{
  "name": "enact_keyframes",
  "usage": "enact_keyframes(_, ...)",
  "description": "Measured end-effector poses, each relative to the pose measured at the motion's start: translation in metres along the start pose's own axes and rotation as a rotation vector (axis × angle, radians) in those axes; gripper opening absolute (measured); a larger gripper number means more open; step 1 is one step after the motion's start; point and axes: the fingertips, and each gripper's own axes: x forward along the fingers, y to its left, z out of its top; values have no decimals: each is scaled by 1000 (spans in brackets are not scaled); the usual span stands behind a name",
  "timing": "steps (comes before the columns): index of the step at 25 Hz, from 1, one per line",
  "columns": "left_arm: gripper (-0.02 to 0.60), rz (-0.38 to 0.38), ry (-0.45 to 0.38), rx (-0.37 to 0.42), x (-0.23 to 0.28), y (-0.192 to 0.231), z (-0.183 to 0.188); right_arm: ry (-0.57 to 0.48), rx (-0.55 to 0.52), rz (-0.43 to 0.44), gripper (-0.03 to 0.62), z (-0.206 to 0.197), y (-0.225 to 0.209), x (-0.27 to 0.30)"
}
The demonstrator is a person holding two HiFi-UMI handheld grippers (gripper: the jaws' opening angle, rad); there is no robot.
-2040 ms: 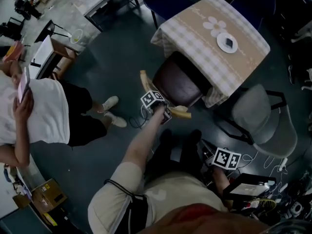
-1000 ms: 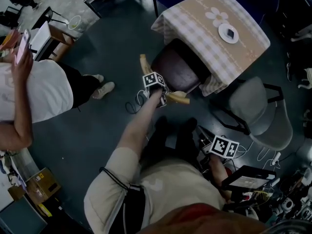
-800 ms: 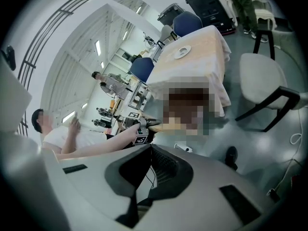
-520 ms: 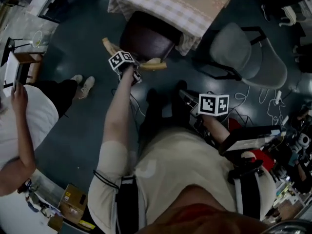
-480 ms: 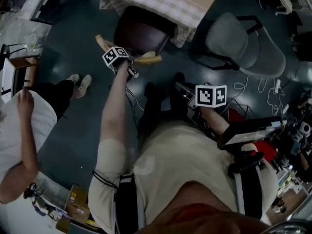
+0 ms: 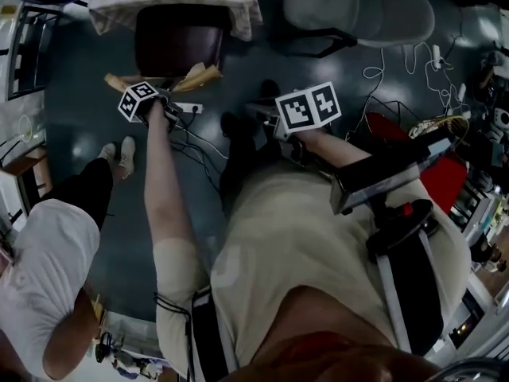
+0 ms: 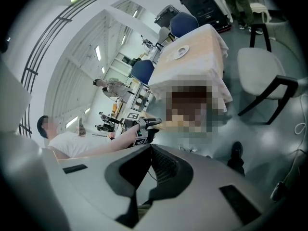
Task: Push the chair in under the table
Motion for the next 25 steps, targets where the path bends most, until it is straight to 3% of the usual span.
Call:
enact_keyframes(9,288,1,-22,18,-14,-8,-3,0,-20,28,9,4,14,-12)
enact_keyframes(13,288,33,-9,46,-17,-15,-7,-19,-8,23,9,3,19,-12)
enact_keyframes(19,288,100,-15,25,-11,-12,-4,-34,0,15,9,5,11,-17)
enact_keyframes(25,288,151,36,19,0,-15,-12,-71,64,-20,9,1,-6,-35)
